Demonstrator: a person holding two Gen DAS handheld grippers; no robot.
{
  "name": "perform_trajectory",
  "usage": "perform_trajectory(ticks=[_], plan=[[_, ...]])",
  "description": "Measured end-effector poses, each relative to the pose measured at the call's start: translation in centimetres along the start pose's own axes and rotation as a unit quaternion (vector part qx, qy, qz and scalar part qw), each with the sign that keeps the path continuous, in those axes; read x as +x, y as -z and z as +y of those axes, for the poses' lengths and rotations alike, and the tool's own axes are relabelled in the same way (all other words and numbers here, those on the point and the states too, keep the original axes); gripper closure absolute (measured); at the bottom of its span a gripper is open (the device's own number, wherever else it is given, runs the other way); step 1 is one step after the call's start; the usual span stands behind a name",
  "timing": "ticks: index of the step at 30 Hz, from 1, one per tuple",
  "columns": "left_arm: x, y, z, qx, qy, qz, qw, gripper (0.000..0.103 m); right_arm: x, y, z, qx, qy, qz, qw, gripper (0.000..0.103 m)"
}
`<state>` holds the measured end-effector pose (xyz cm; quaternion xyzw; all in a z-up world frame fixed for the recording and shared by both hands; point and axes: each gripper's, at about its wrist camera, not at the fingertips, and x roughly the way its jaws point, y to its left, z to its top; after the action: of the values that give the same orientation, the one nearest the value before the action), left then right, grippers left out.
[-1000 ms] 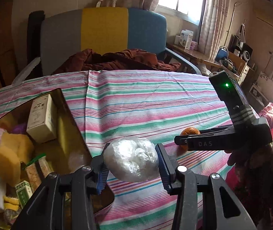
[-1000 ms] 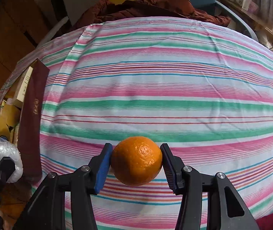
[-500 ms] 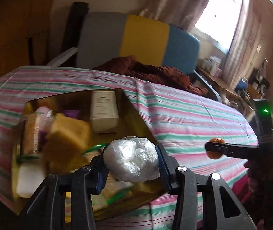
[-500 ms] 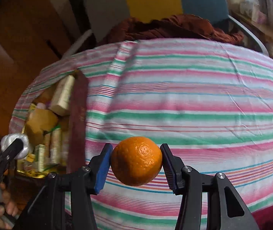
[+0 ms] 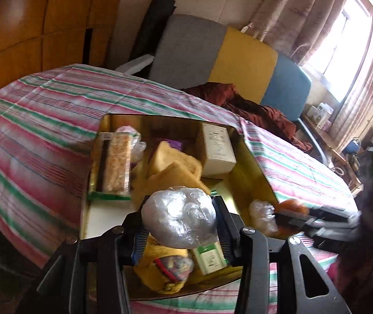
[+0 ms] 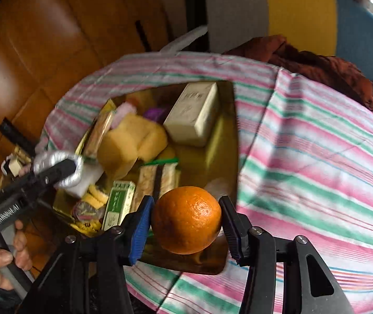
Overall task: Organize objects
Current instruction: 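Carry the orange and cotton ball into the gold tray and open both grippers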
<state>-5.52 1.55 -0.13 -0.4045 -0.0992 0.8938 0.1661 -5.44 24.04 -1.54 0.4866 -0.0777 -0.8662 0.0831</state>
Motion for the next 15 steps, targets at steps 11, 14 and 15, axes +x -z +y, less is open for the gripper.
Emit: perform_trajectory(ticks=[11,14,15], plan=[[3.6,-2.9,-4.5,0.018,0.059,0.016,0.9979,0.053,1.1,1.4,-0.8,0.012,0.0,0.008,1.0,0.047],[4.9,-3.8,-5.0,0.019,0.06,0.021,0.9978,0.051,1.0,1.7,-0.7,0.012,0.001,0.009,1.0,0.038],[5.4,-3.9,-5.2,0.021,0.052,0.022,0.9982,0.051,1.0,1.9,-0.8,0.012,0.003,0.009,1.0,0.037]])
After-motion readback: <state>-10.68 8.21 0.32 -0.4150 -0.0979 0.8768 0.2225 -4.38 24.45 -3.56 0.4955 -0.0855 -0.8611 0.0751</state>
